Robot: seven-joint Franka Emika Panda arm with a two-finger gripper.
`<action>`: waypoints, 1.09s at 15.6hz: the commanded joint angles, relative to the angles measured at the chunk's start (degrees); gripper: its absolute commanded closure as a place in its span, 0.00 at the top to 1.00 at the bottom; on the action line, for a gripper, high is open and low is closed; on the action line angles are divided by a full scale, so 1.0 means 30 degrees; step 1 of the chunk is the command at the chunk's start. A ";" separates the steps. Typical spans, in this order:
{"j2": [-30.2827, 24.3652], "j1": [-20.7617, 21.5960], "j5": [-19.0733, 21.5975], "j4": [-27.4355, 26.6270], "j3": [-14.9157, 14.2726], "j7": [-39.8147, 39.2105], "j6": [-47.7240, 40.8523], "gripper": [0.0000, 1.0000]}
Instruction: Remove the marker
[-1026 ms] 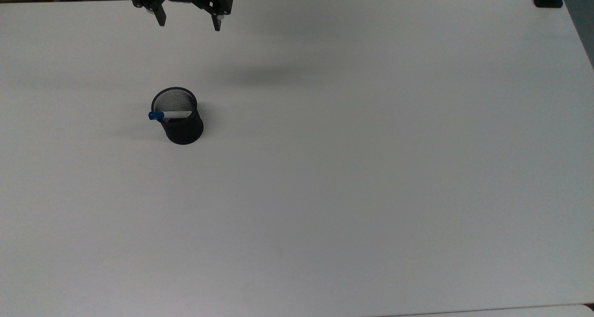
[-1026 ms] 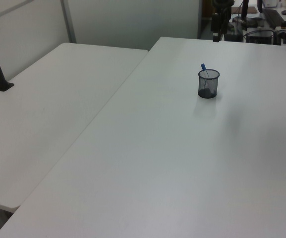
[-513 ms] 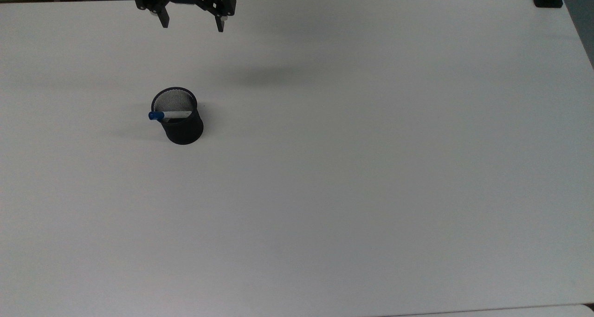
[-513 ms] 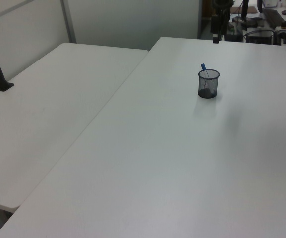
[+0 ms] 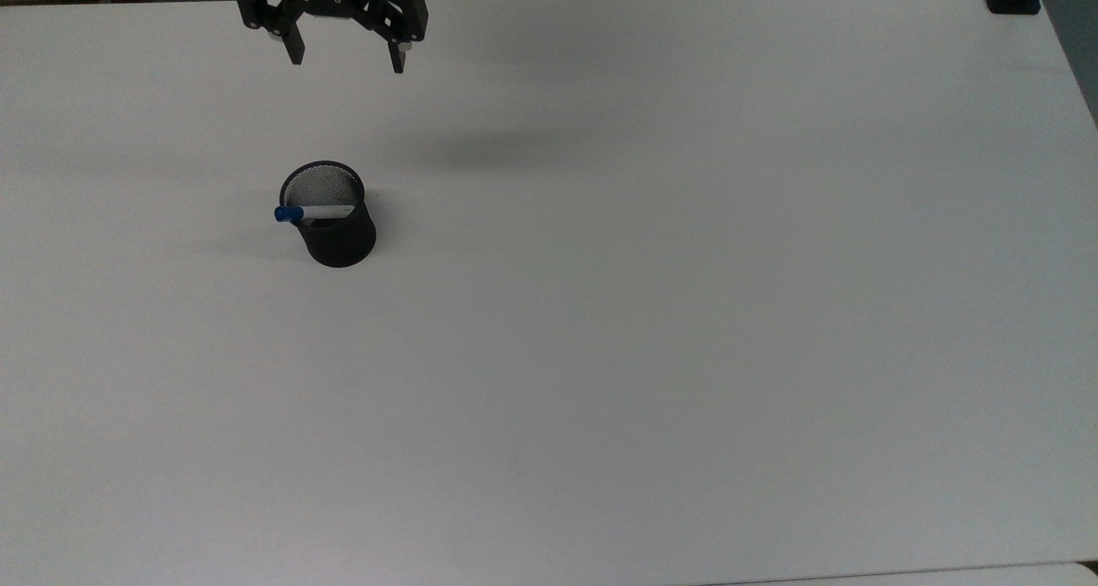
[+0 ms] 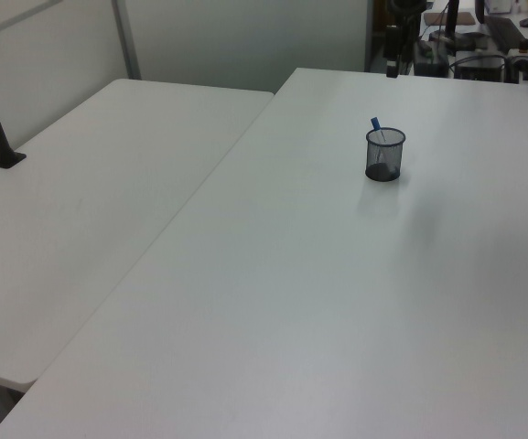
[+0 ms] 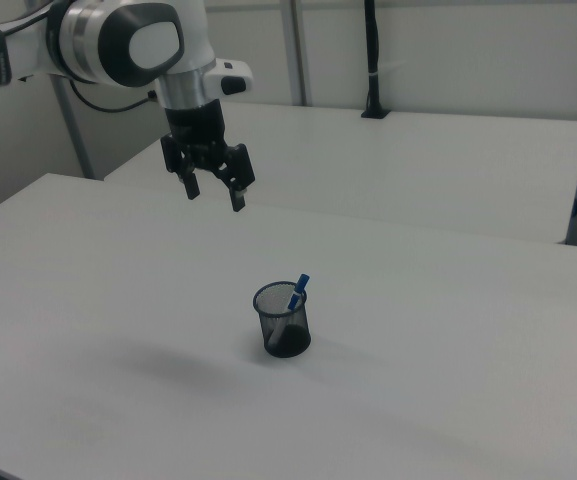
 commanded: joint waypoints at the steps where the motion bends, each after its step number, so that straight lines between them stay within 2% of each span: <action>1: 0.0346 -0.0260 -0.0296 -0.0338 -0.0193 -0.0256 0.1300 0.93; 5: 0.1867 -0.0260 -0.0180 -0.0338 -0.1012 0.0384 0.2587 0.83; 8: 0.2601 -0.0347 -0.0091 -0.0338 -0.1628 0.1879 0.3556 0.78; 12: 0.3539 -0.0407 -0.0033 -0.0367 -0.2507 0.1999 0.4521 0.72; 17: 0.4622 -0.0407 -0.0003 -0.0367 -0.2626 0.3634 0.5780 0.65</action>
